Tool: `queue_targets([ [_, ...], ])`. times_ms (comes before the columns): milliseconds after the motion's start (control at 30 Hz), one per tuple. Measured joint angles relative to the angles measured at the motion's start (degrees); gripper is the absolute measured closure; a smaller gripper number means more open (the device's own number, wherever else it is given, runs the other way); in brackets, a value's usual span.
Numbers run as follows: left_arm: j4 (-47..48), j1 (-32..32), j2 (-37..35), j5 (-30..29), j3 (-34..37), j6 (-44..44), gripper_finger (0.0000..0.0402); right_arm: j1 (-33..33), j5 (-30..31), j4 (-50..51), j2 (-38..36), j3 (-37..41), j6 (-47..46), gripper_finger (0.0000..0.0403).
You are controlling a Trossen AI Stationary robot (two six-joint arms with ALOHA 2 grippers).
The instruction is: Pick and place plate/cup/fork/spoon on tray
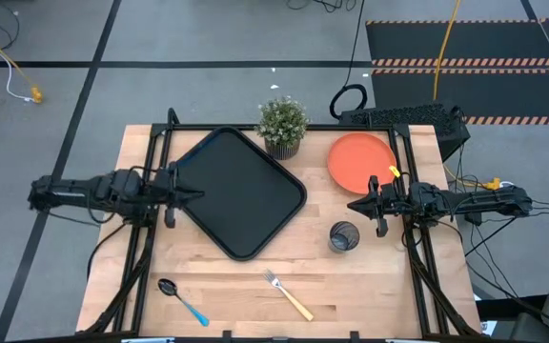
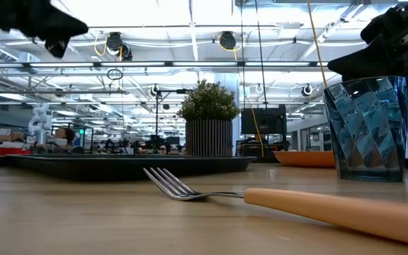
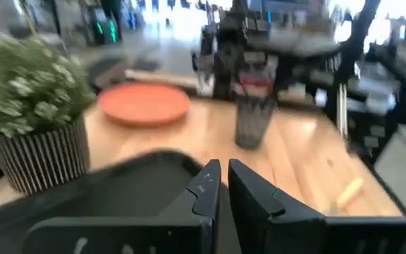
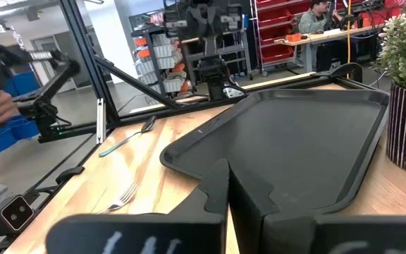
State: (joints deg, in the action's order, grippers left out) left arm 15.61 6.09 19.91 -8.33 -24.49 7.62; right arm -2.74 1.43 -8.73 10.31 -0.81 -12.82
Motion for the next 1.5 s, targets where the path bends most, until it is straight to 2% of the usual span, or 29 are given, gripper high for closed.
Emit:
queue_targets([
  [167,15.1,3.8,16.3,-4.2,-11.3,-0.3,0.0371,0.0,0.0,0.0,0.0,0.0,0.0,0.0403],
  [267,20.9,4.4,24.9,-5.2,-14.2,1.3,0.0371,0.0,0.0,0.0,0.0,0.0,0.0,0.0403],
  [500,20.6,4.6,38.8,1.3,-14.5,4.0,0.0371,0.0,0.0,-0.2,0.0,0.0,-1.3,0.0403],
  [633,20.1,6.0,43.8,2.8,-14.5,7.5,0.0371,0.0,0.0,-1.4,0.0,0.0,-16.1,0.0403],
  [733,19.5,7.0,45.8,2.7,-14.5,7.7,0.0371,0.0,0.0,-1.3,0.0,0.0,-23.5,0.0403],
  [833,17.6,7.5,46.2,2.3,-14.5,7.7,0.0371,0.0,0.8,-2.8,0.0,0.0,-25.4,0.0403],
  [933,14.7,7.5,46.1,2.1,-14.5,7.7,0.0371,0.0,3.1,-3.4,0.0,0.0,-23.1,0.0403],
  [1067,11.9,7.5,46.1,2.1,-14.5,6.5,0.0371,0.0,3.1,-3.0,0.0,0.0,-17.9,0.0403],
  [1300,3.6,7.5,46.1,2.0,-14.5,1.2,0.0371,0.0,3.1,-5.4,0.0,0.0,-16.6,0.0403],
  [1500,-2.4,7.5,46.1,0.0,-14.5,-0.8,0.0371,0.0,-0.3,-10.7,0.0,0.0,-13.6,0.0397],
])
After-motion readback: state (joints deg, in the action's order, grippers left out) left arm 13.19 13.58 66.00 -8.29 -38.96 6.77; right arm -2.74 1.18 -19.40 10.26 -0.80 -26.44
